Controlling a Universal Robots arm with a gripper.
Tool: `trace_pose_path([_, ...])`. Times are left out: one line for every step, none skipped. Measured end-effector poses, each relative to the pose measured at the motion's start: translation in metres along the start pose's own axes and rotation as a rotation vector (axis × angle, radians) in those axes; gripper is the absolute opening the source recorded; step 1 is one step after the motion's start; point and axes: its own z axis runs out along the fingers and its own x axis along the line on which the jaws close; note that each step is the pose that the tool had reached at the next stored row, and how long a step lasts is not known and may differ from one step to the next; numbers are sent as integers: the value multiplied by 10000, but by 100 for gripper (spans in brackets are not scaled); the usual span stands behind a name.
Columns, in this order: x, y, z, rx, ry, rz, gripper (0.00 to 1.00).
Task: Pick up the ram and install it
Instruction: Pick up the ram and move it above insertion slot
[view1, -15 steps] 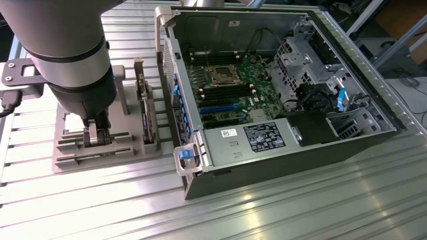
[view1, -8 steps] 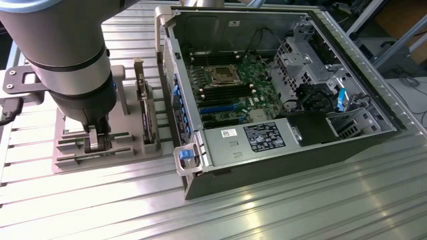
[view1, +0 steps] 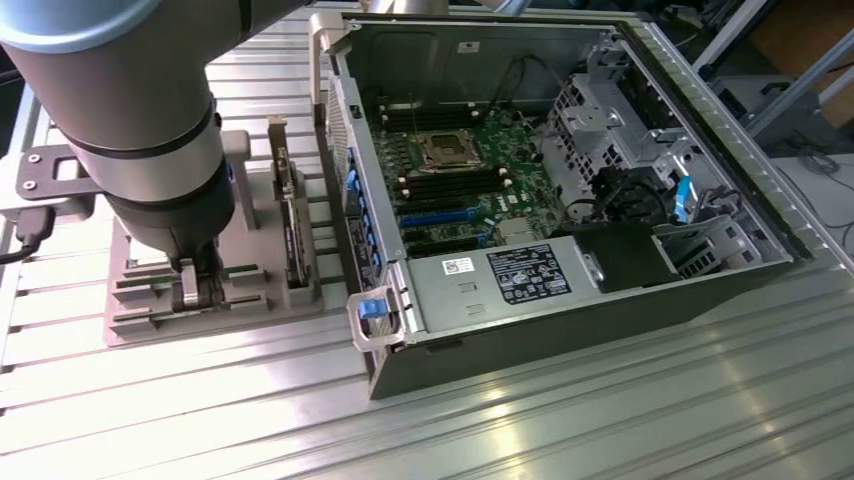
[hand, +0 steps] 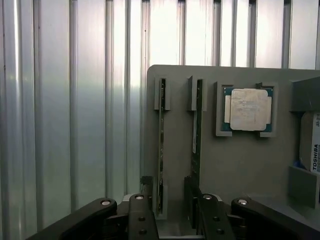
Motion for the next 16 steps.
trace_pose_path([0,0,35,-4,0,-1,38])
trace_pose_path([1,1,53,-5,0,-1,38])
trace_pose_path([1,2,56,-6,1,-2,38])
trace_pose_path([6,5,58,-5,0,-2,38])
trace_pose_path([23,10,59,-5,0,-1,38])
trace_pose_path([30,12,60,-6,1,-2,38])
trace_pose_path([33,14,71,-3,-1,-2,38])
trace_pose_path([36,16,98,-4,-1,-2,38])
trace_pose_path([38,17,118,-5,0,-2,38])
trace_pose_path([40,16,146,-5,1,-2,38])
trace_pose_path([41,16,169,-5,0,-2,38])
trace_pose_path([42,16,187,-6,1,-2,38])
trace_pose_path([43,17,217,-6,0,-4,38])
trace_pose_path([42,17,233,-7,0,-4,38])
trace_pose_path([43,17,254,-10,0,-5,38])
trace_pose_path([43,17,266,-14,1,-6,38])
